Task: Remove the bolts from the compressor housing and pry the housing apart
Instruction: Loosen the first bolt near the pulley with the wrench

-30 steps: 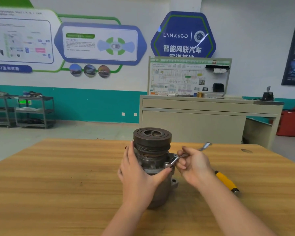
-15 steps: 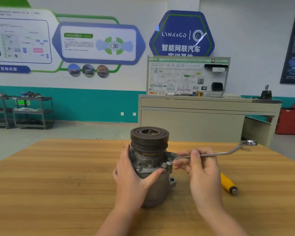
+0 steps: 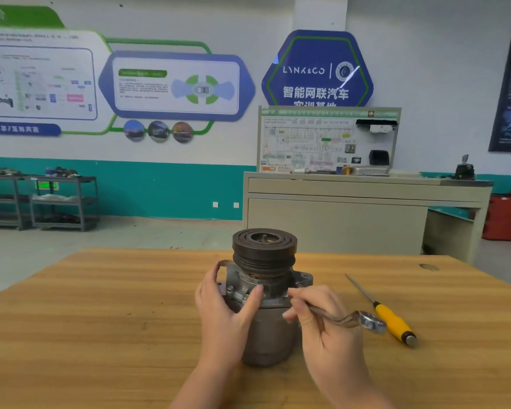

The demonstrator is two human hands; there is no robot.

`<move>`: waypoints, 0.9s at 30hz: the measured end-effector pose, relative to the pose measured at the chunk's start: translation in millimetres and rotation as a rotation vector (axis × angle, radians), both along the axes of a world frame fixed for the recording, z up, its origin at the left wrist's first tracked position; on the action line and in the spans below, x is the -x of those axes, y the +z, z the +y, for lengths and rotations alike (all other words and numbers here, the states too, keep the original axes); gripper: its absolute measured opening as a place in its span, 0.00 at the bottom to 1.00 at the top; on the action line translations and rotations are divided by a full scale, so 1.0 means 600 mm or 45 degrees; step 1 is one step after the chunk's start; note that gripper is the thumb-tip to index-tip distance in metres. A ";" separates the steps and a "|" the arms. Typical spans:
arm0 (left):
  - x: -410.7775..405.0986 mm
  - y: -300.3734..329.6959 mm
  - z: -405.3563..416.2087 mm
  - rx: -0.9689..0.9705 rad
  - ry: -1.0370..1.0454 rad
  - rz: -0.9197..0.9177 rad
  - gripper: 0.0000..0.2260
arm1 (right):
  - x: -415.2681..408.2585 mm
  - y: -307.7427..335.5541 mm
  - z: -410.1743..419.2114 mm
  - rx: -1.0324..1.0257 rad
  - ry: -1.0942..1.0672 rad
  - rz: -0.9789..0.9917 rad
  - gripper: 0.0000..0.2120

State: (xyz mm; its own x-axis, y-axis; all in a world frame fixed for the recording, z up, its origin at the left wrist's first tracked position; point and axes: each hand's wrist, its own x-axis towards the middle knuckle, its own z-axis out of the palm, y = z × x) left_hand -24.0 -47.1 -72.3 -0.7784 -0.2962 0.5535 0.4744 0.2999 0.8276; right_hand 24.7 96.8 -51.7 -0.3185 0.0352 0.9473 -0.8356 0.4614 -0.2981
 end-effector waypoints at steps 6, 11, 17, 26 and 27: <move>0.003 -0.004 -0.004 0.001 -0.046 -0.037 0.42 | 0.004 0.001 0.007 0.203 0.038 0.091 0.16; 0.006 -0.004 -0.005 0.047 -0.037 -0.014 0.37 | 0.012 -0.001 0.004 0.142 0.010 -0.002 0.11; 0.013 -0.006 -0.009 0.083 -0.013 0.031 0.29 | 0.019 0.003 -0.014 -0.186 -0.181 0.163 0.12; 0.016 -0.011 -0.015 0.056 -0.050 0.020 0.32 | 0.025 0.001 -0.023 0.689 0.214 -0.138 0.04; 0.017 -0.012 -0.016 0.057 -0.060 0.008 0.31 | 0.032 0.010 -0.020 0.894 0.258 -0.217 0.04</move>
State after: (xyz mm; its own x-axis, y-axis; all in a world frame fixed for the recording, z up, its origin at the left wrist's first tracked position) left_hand -34.2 -56.7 -79.3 -0.7874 -0.2342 0.5702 0.4939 0.3138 0.8109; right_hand 5.4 84.5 -45.6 -0.5232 0.5383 0.6606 -0.7999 -0.0429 -0.5986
